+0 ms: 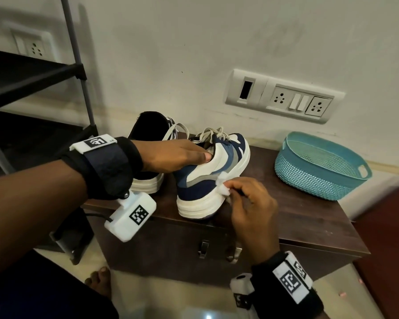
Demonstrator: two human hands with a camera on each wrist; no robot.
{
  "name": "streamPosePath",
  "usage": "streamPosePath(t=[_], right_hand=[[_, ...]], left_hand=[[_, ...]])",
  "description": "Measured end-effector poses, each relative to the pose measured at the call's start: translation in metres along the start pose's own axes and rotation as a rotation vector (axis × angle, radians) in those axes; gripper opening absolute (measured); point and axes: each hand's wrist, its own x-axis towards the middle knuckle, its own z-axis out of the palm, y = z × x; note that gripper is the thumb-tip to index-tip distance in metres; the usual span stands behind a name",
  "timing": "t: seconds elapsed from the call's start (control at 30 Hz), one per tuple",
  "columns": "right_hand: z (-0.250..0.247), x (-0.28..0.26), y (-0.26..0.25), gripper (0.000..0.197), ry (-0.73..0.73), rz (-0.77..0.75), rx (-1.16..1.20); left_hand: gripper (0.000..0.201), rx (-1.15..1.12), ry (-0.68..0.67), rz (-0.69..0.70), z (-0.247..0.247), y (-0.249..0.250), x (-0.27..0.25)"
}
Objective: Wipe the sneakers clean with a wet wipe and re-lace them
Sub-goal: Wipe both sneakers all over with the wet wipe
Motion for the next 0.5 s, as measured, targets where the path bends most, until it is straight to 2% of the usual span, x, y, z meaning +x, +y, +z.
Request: streamPosePath(t=[0.17, 0.23, 0.33, 0.5], right_hand=[[-0.003, -0.030, -0.031, 0.019, -0.201, -0.239, 0.058], [-0.005, -0.023, -0.012, 0.020, -0.140, -0.200, 0.022], [-0.006, -0.011, 0.002, 0.022, -0.016, -0.043, -0.063], [-0.006, -0.037, -0.024, 0.022, -0.247, -0.224, -0.027]], left_hand=[[0.036, 0.002, 0.010, -0.004, -0.004, -0.002, -0.003], [0.036, 0.040, 0.010, 0.001, -0.004, -0.001, -0.004], [0.036, 0.077, 0.010, 0.018, -0.002, 0.001, -0.005], [0.031, 0.081, 0.012, 0.014, -0.002, 0.002, -0.007]])
